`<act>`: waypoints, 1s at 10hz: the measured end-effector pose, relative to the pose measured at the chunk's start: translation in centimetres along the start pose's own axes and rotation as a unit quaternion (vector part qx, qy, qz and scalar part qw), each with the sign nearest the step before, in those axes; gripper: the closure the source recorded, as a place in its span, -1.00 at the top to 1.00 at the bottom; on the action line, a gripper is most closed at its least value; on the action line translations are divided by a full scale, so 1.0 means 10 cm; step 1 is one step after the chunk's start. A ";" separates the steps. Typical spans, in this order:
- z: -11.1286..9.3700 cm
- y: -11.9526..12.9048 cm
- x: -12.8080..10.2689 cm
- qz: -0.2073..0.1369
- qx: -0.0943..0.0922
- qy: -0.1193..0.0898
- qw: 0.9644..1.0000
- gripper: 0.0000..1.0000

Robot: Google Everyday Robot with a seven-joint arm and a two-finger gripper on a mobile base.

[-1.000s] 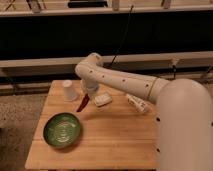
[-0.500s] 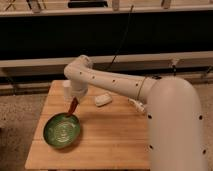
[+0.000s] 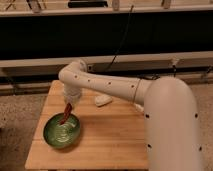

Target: Place the pepper in the ceramic bowl

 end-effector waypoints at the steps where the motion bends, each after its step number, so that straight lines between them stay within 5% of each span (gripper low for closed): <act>1: 0.04 -0.01 -0.04 -0.005 0.000 -0.004 1.000 -0.36; 6: 0.28 -0.08 -0.24 -0.027 0.005 -0.025 0.999 0.57; 10: 0.17 -0.09 -0.25 -0.033 0.012 -0.013 0.999 0.60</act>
